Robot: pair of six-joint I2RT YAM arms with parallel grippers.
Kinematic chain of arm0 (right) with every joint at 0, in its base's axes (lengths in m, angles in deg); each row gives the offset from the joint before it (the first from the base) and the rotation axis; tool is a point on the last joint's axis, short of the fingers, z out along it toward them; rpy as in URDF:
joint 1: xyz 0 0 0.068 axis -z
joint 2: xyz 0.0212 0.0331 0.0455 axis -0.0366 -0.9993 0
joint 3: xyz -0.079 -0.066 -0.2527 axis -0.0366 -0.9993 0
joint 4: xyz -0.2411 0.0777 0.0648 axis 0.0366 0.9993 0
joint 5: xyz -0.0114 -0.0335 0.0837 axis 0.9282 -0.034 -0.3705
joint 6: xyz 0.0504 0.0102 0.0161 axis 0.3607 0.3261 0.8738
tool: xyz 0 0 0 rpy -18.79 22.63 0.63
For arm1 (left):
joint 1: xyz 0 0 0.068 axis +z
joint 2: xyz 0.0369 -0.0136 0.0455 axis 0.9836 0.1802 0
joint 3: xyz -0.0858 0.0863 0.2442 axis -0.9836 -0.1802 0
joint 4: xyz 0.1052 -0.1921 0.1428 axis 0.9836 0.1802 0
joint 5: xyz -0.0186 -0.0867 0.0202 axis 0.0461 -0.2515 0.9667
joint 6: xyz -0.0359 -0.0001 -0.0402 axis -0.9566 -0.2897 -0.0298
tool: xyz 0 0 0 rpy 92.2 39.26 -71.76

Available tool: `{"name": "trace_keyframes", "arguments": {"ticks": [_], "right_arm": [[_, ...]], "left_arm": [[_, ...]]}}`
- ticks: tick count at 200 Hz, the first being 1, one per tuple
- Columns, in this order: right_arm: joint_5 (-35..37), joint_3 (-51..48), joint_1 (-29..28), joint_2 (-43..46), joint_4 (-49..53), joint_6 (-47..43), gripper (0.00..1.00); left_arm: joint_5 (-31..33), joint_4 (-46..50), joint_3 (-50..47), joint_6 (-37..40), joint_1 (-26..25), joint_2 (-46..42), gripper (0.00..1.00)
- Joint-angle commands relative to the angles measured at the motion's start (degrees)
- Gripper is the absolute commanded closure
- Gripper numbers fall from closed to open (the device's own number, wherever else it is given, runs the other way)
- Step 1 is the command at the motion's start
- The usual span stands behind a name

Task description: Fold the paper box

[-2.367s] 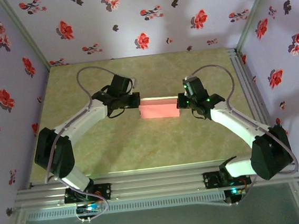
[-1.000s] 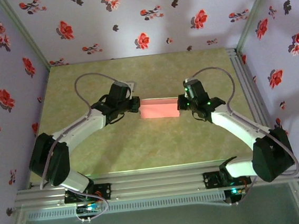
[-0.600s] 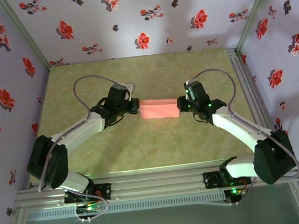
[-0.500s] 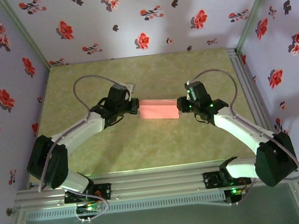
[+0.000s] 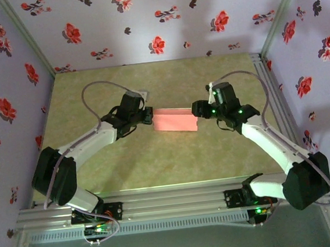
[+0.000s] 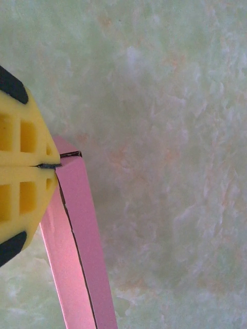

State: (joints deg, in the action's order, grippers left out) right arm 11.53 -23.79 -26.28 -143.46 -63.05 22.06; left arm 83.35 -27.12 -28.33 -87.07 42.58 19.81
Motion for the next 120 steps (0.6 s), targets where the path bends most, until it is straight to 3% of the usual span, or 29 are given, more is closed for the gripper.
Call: {"name": "trace_keyframes", "arguments": {"ticks": [1, 62, 120], "right_arm": [[-1.7, 1.6, 0.4, -1.1, -2.2, 2.0, 0.42], [5.2, 0.2, 0.3, -4.3, -3.7, 5.8, 0.45], [7.4, -1.6, 0.2, -5.0, -5.3, 7.4, 0.56]], "left_arm": [[0.8, 6.6, 0.0, 1.4, -0.8, 2.2, 1.00], [1.5, 5.5, -0.4, 0.6, -2.0, 1.6, 1.00], [3.0, 4.4, -1.4, 0.7, -3.3, 0.4, 1.00]]}}
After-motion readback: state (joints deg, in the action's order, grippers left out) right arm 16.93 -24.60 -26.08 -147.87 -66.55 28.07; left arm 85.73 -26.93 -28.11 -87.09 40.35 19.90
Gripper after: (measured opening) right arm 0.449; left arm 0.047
